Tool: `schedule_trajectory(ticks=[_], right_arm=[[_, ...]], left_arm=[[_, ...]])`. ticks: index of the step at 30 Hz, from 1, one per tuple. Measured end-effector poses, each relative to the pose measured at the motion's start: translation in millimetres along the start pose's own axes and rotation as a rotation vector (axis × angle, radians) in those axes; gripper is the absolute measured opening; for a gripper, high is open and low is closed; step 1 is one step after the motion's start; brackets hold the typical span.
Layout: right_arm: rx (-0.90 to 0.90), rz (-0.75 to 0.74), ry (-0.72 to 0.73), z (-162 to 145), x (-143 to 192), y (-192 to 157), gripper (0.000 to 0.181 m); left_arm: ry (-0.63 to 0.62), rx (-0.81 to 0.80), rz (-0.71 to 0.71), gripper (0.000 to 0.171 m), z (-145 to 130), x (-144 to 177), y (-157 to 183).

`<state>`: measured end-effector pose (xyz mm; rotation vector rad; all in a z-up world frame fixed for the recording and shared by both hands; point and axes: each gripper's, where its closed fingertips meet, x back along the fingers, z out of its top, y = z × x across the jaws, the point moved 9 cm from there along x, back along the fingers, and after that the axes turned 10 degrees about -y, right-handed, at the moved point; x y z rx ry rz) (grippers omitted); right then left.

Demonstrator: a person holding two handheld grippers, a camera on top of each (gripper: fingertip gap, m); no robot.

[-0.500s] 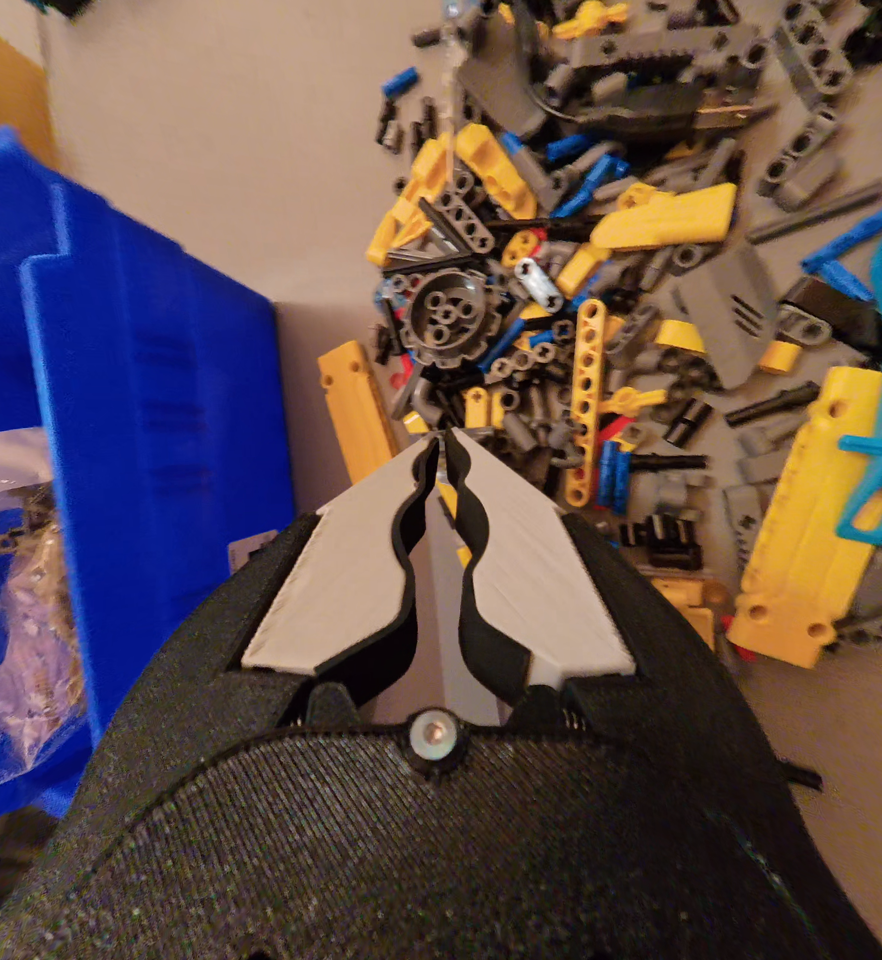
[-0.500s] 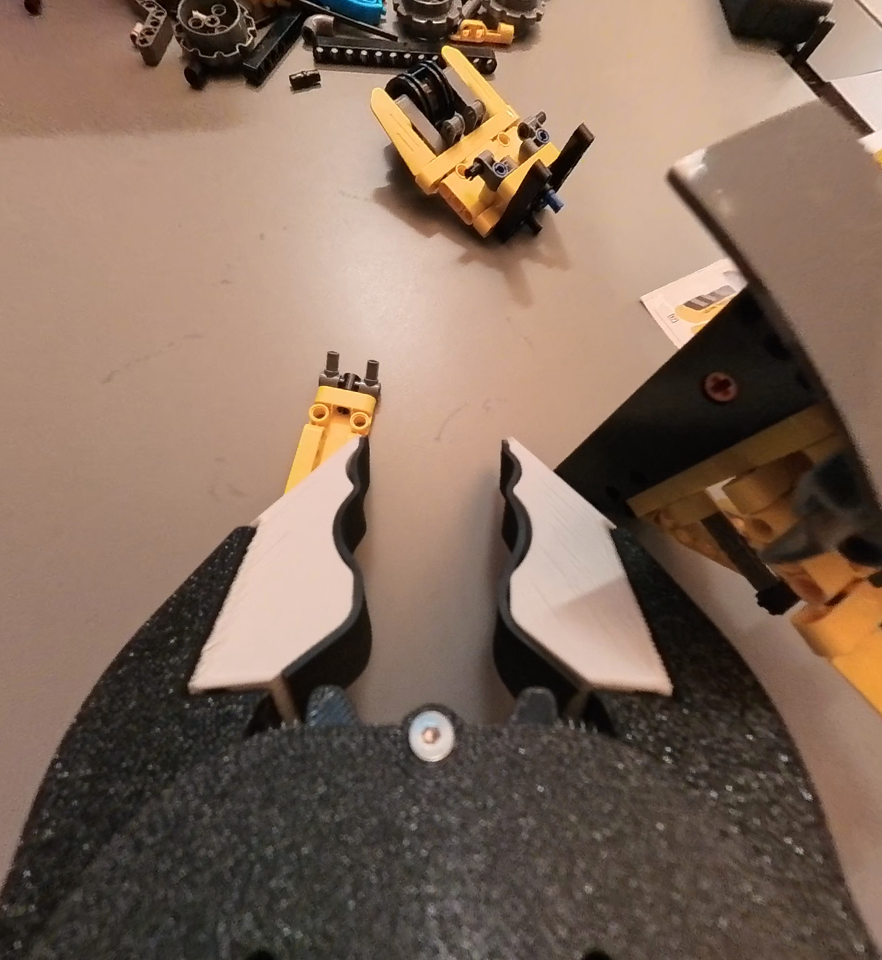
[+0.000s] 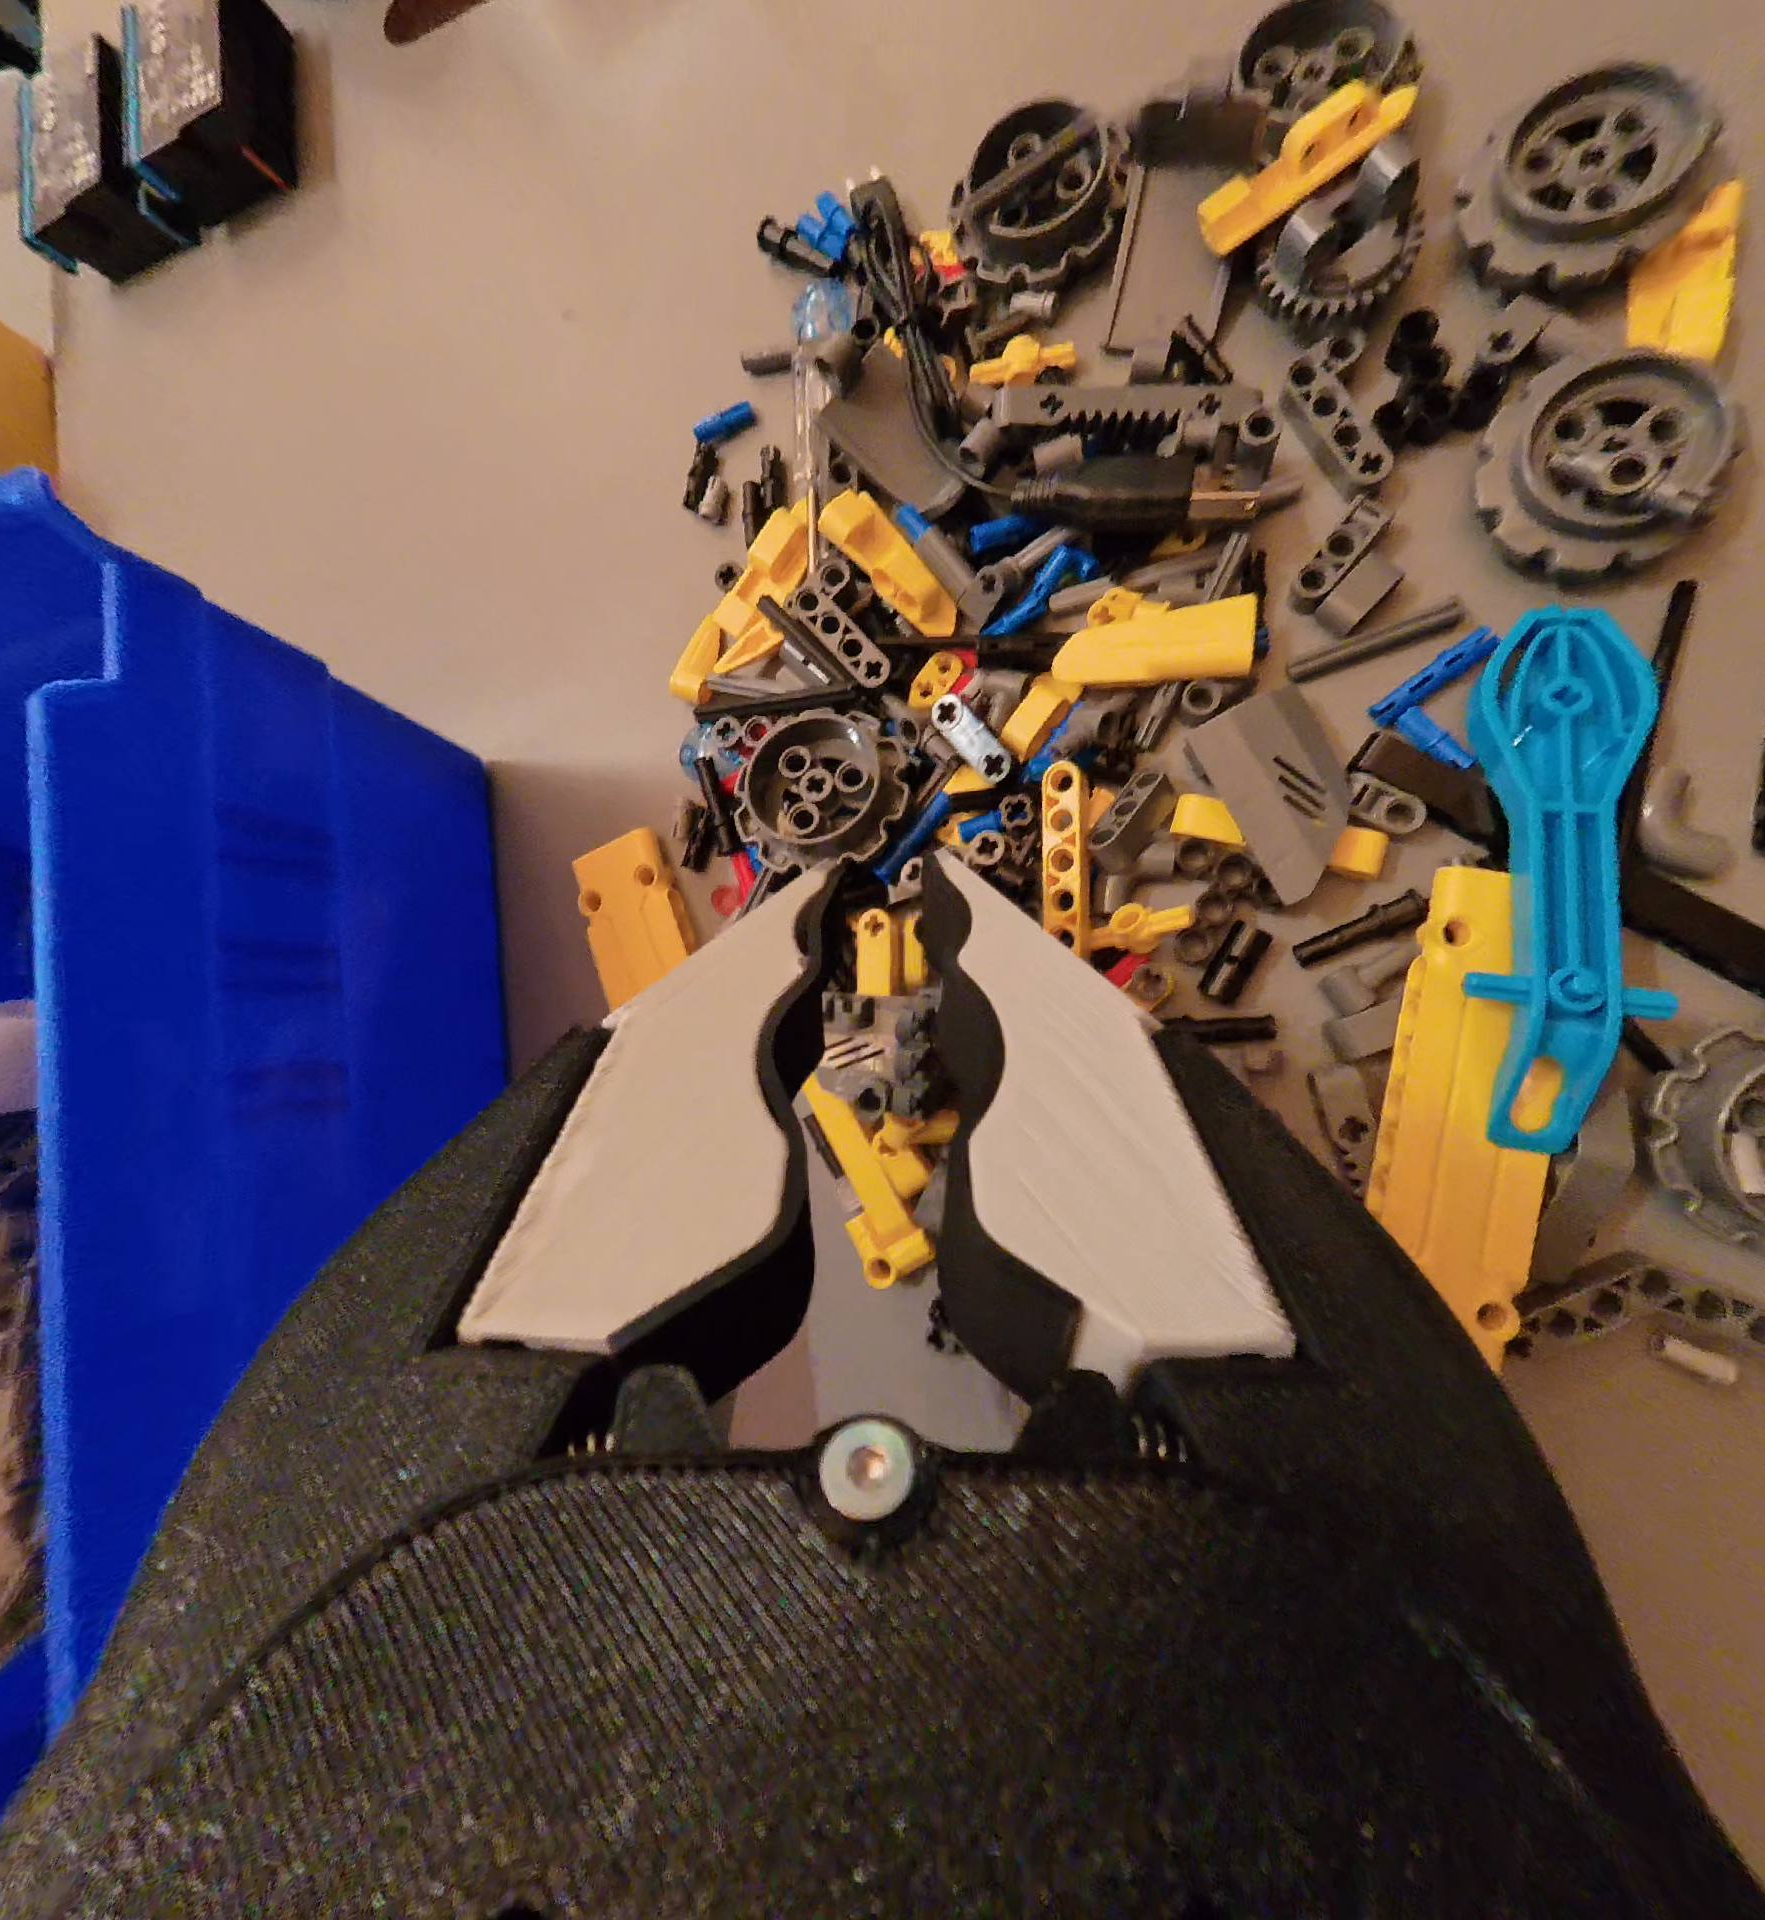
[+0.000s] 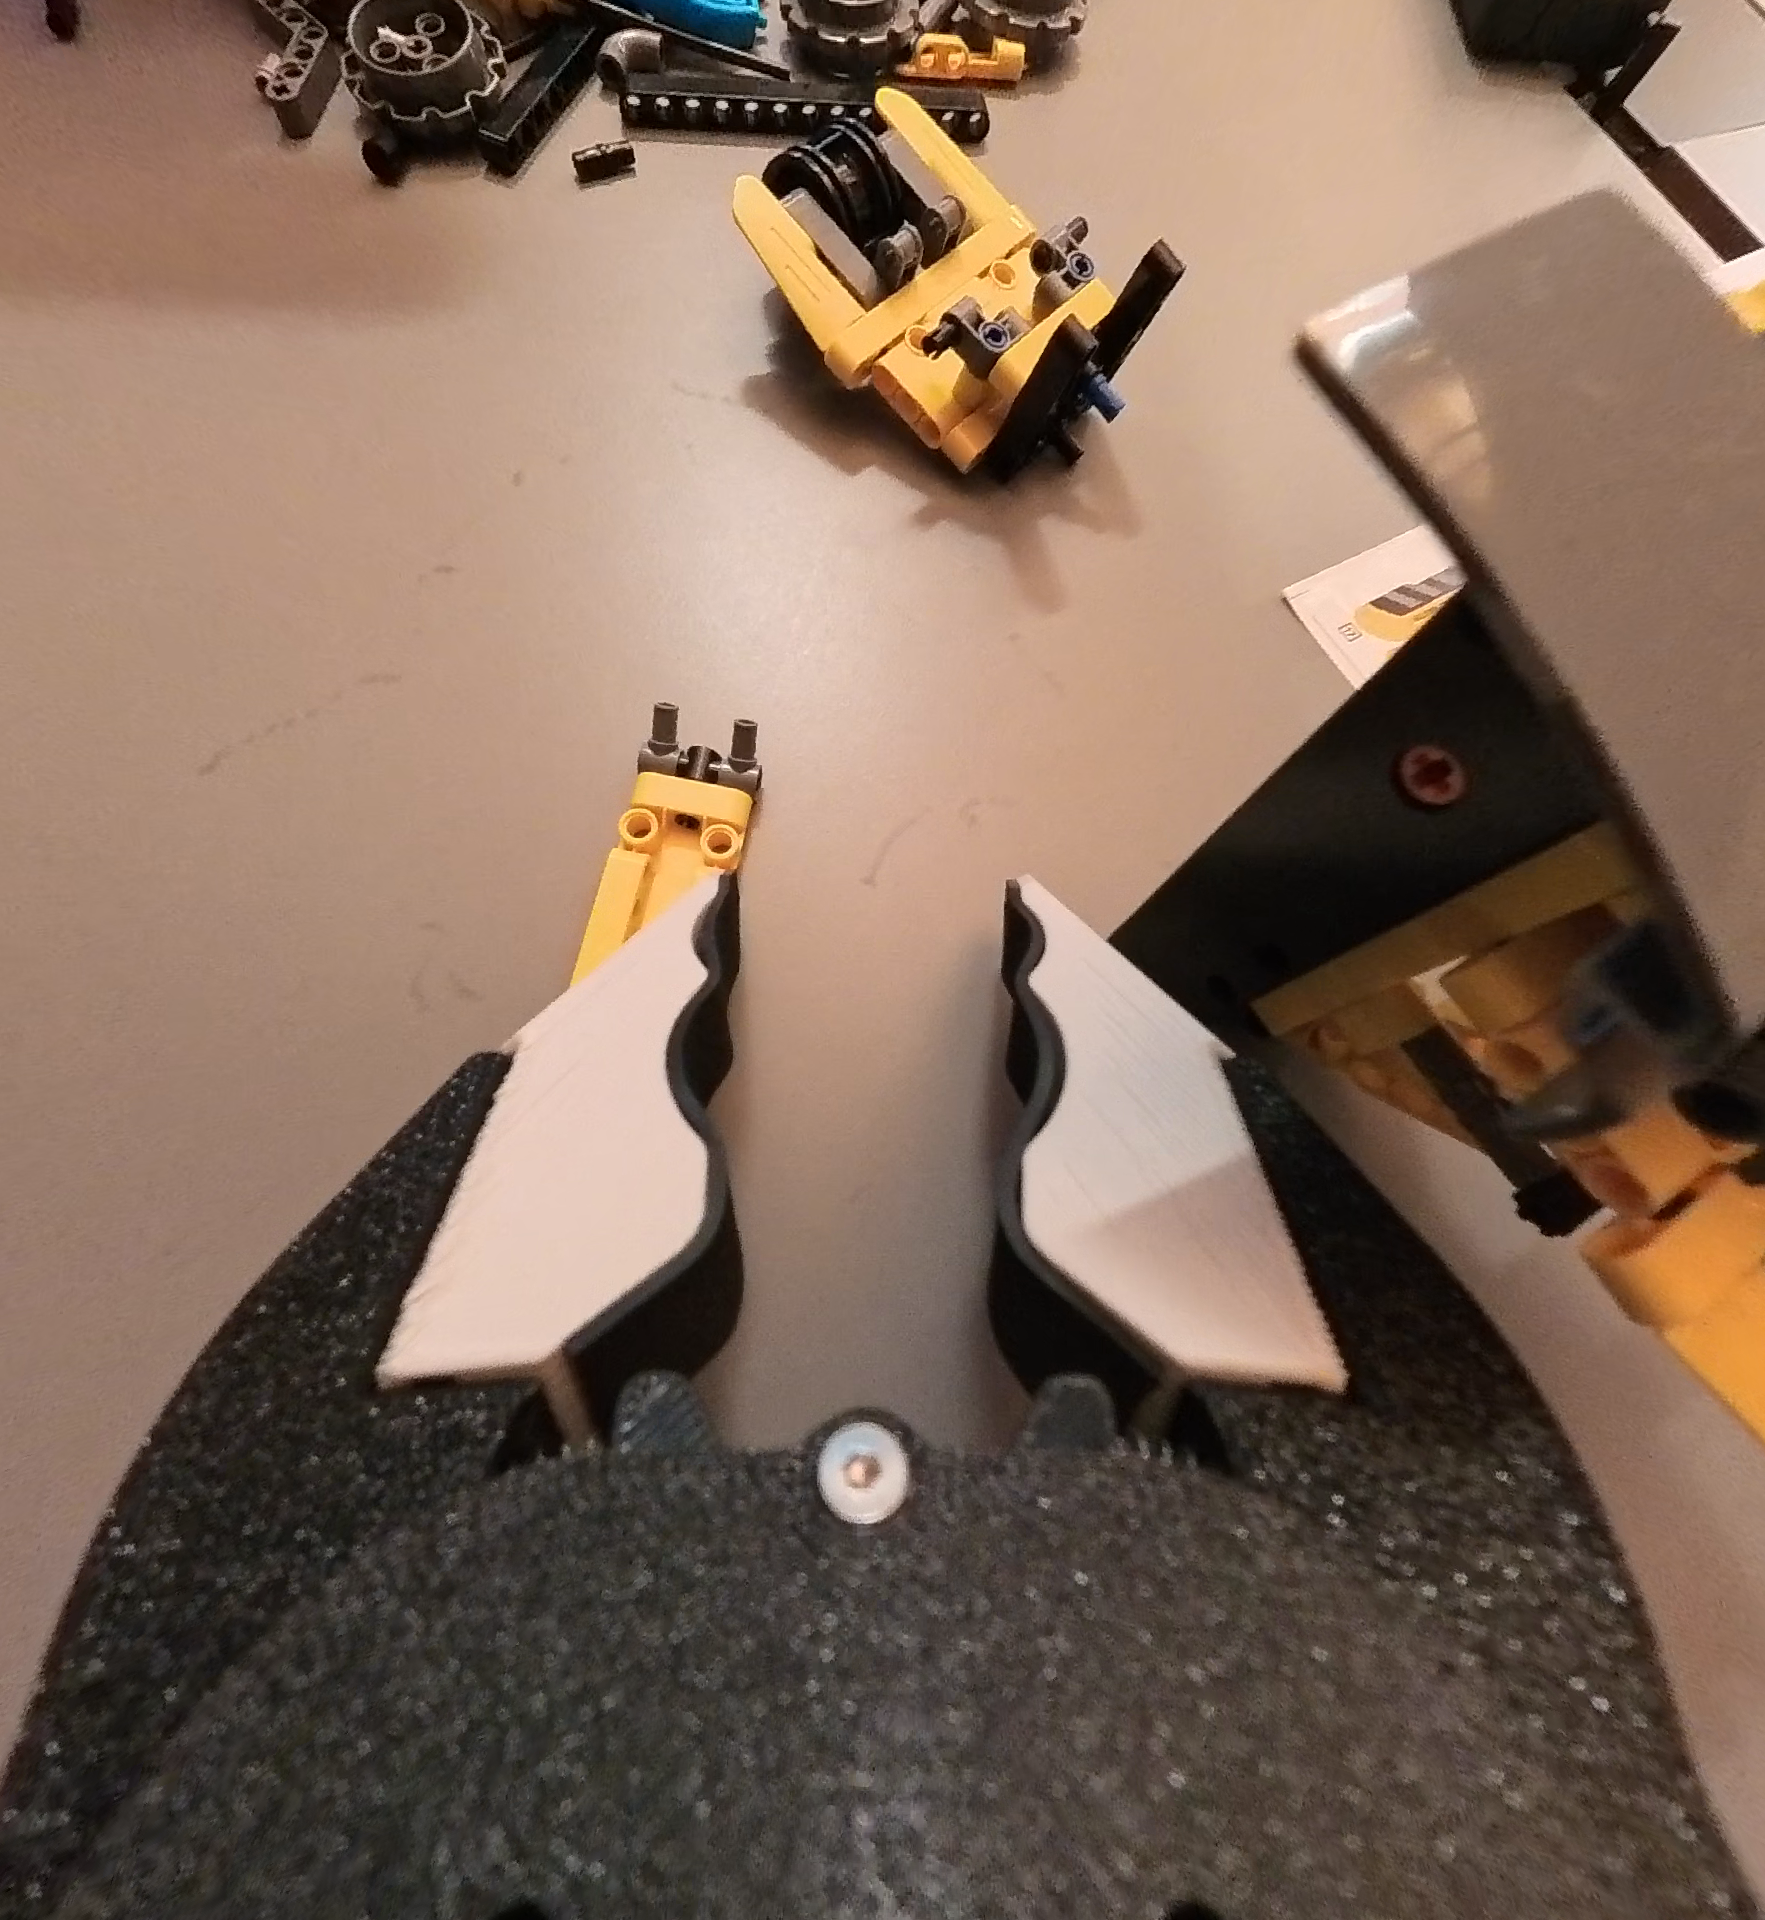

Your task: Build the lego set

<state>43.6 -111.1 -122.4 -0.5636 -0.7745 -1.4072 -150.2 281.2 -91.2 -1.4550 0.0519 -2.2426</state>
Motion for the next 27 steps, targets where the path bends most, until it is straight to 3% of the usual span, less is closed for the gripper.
schedule_trajectory(ticks=[7,12,14,17,20,22,27], right_arm=[[0.005,-0.007,0.001,0,0,-1,0.050],[0.030,-0.040,0.009,0,1,-3,0.049],[0.051,-0.087,0.037,1,4,-3,0.043],[0.080,-0.179,0.083,8,15,-6,0.034],[0.075,-0.198,0.134,25,29,-23,0.014],[0.065,-0.187,0.194,41,35,-39,0.005],[0.100,-0.147,0.296,85,33,-84,0.000]], left_arm=[[0.229,0.065,-0.145,0.028,18,17,7],[0.409,0.086,-0.170,0.032,27,29,13],[0.463,0.093,-0.248,0.036,27,35,23],[0.531,0.136,-0.222,0.033,23,49,37],[0.532,0.134,-0.172,0.028,14,60,44],[0.494,0.129,-0.186,0.000,2,63,43],[0.391,0.048,-0.140,0.000,-27,57,39]])
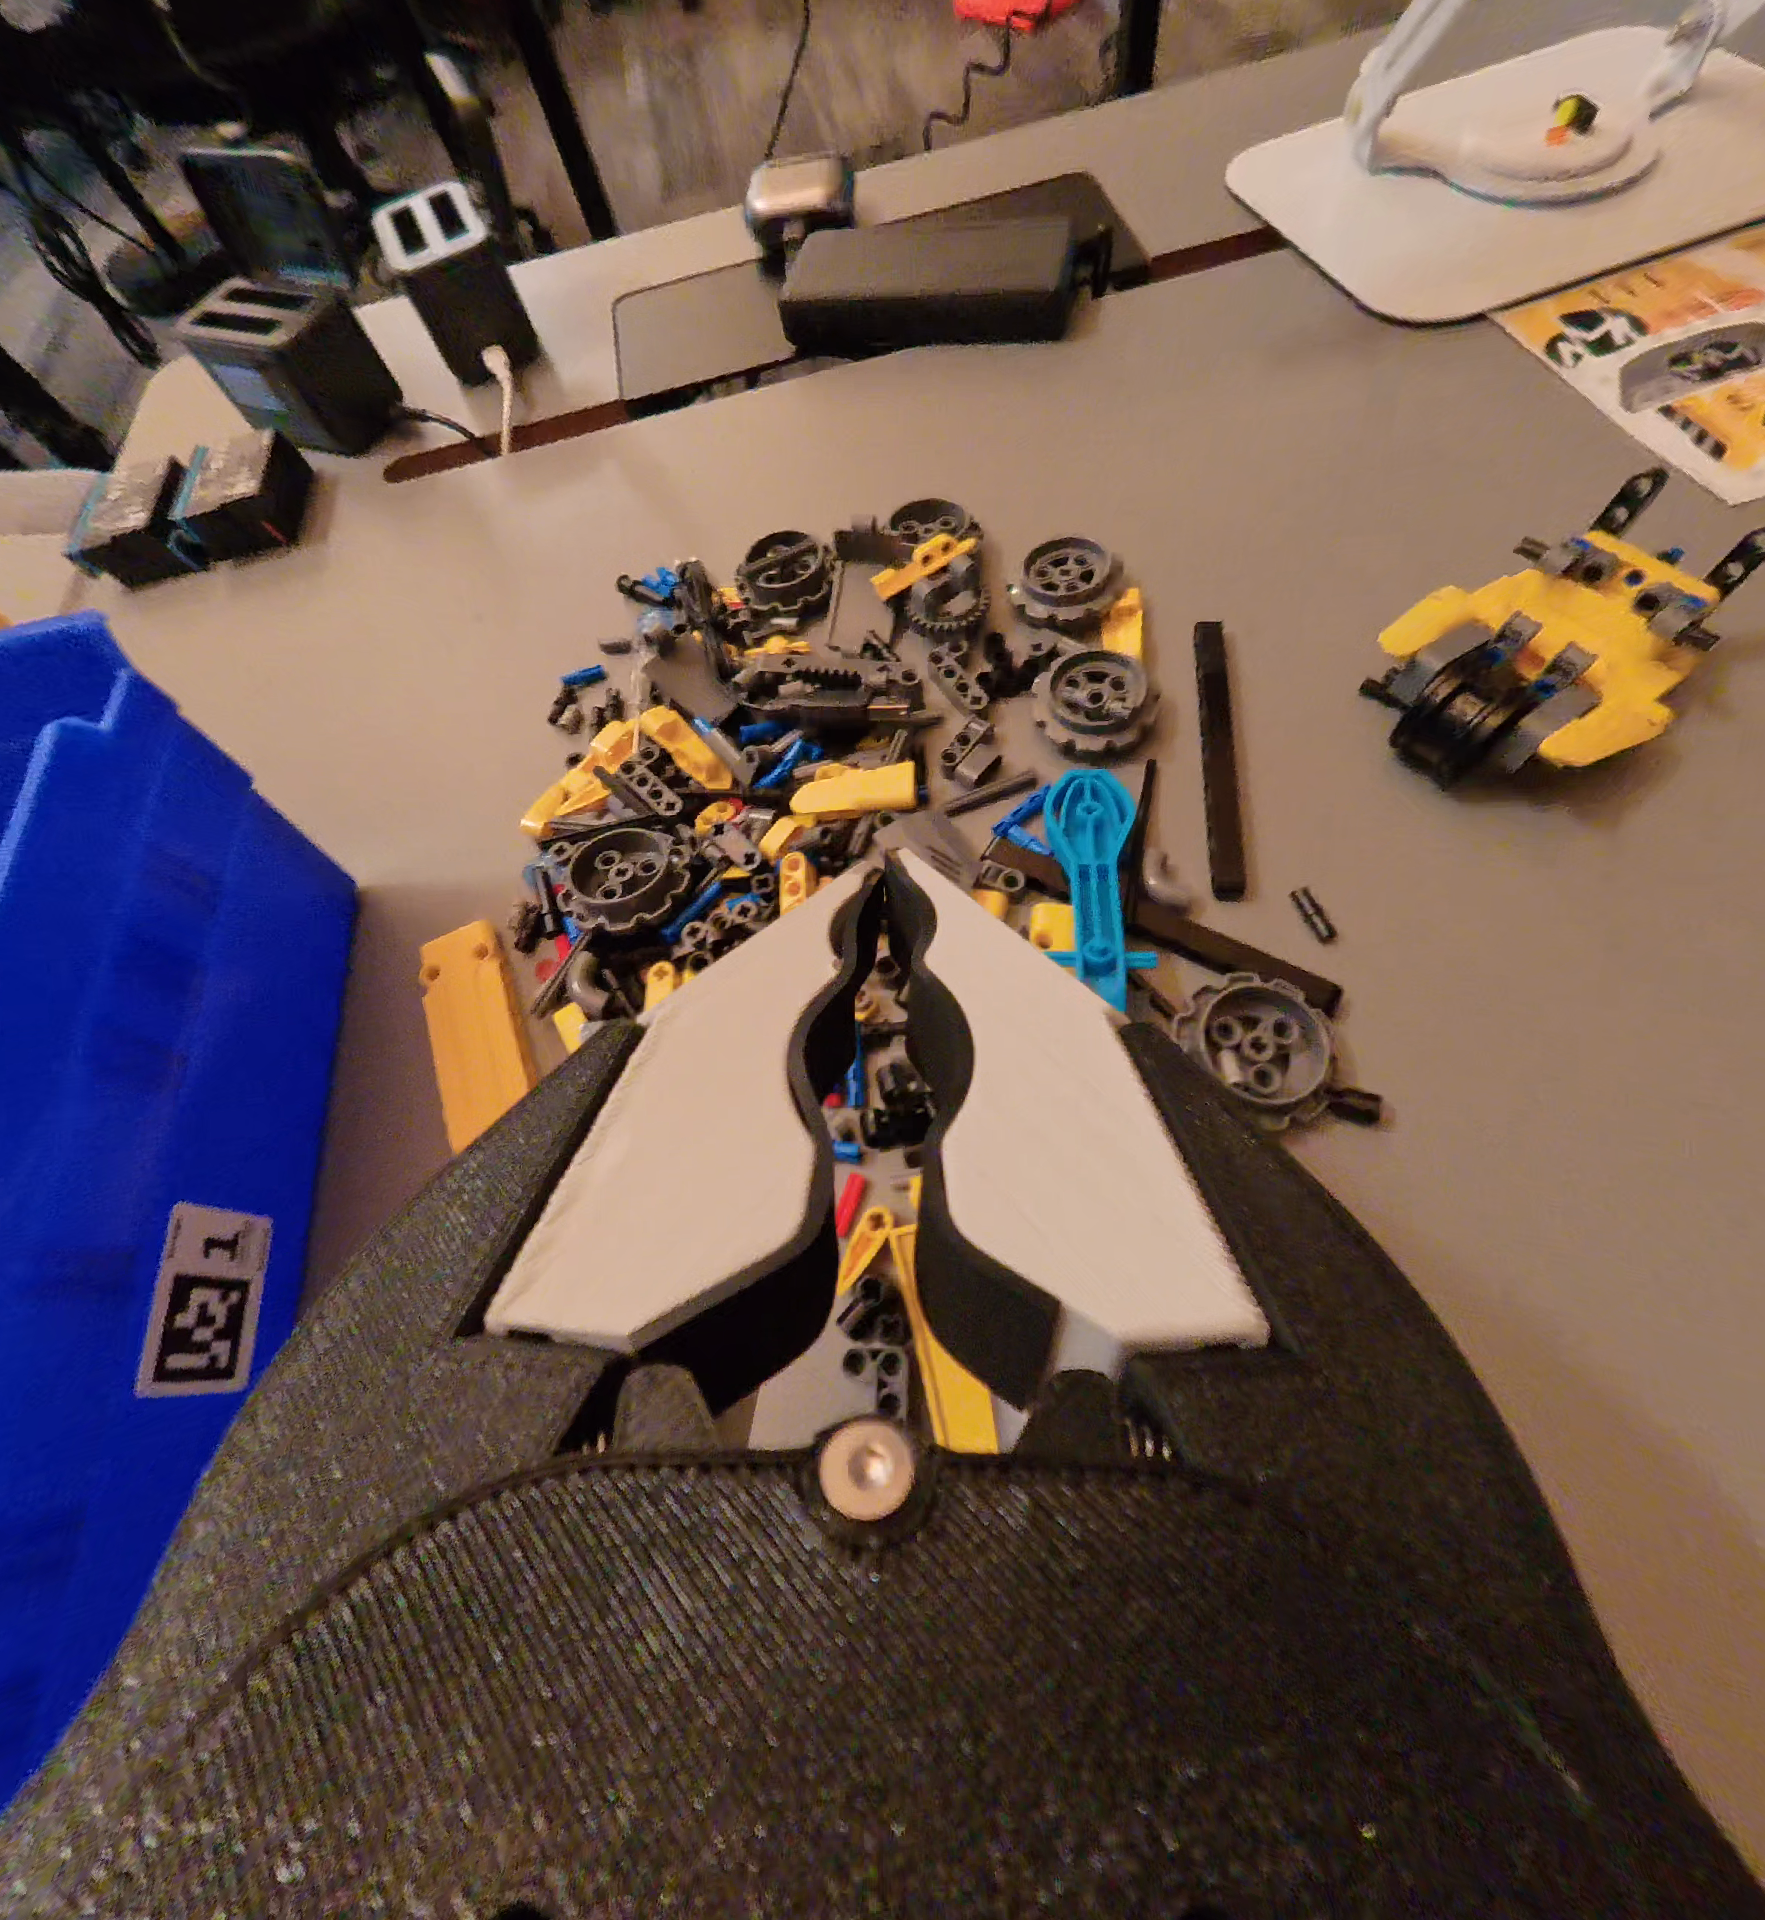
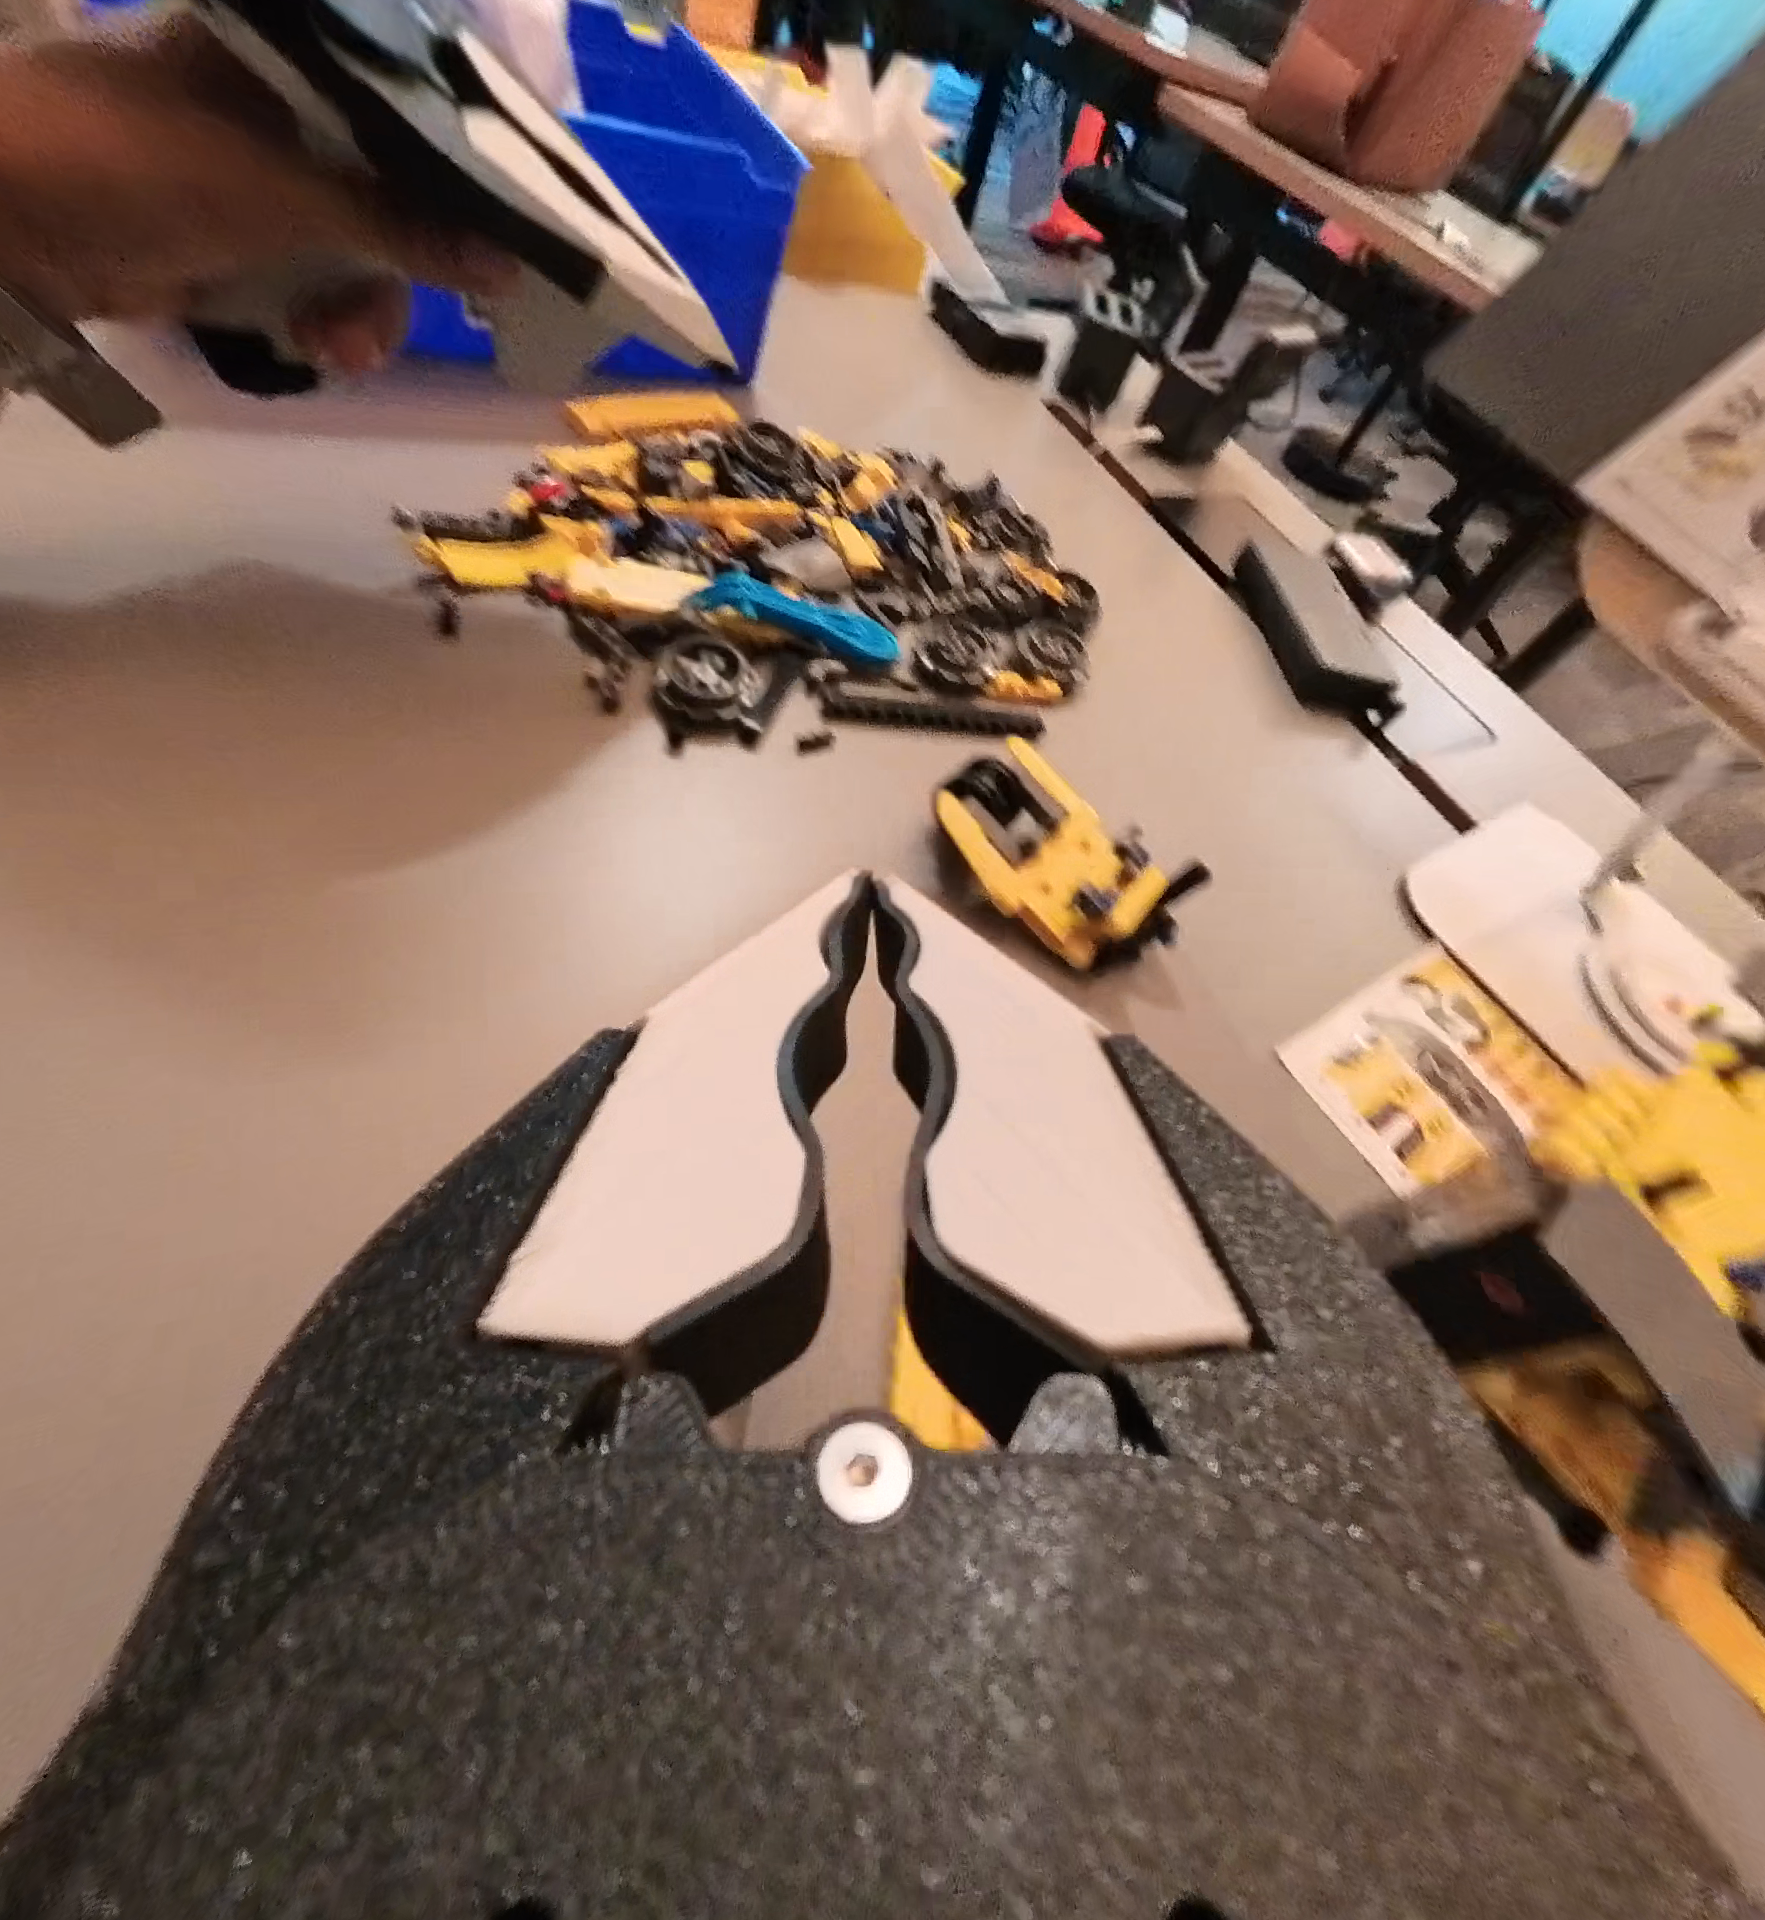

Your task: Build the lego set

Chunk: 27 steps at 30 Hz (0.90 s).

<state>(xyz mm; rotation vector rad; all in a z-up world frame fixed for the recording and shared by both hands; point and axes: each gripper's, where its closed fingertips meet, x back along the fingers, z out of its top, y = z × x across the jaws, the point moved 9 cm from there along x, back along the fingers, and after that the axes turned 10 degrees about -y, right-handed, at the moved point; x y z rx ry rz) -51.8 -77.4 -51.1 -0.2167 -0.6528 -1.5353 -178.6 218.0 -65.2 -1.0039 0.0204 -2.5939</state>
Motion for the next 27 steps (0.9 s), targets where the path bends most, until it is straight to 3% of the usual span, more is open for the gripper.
schedule_trajectory(ticks=[5,10,14,19,27], right_arm=[[0.067,0.087,0.021,49,-34,-27,0.000],[-0.013,0.252,0.068,79,-88,-35,0.006],[-0.130,0.448,0.017,69,-130,-44,0.013],[-0.207,0.585,-0.041,46,-144,-58,0.019],[-0.034,0.486,-0.088,44,-141,-76,0.023]], left_arm=[[0.062,0.045,0.024,0.000,-14,-6,-23],[0.047,0.065,0.095,0.000,-24,-23,-45],[0.011,0.056,0.101,0.000,-34,-32,-52],[0.004,0.217,0.100,0.000,-40,-29,-71],[0.034,0.298,0.006,0.000,-43,-26,-75]])
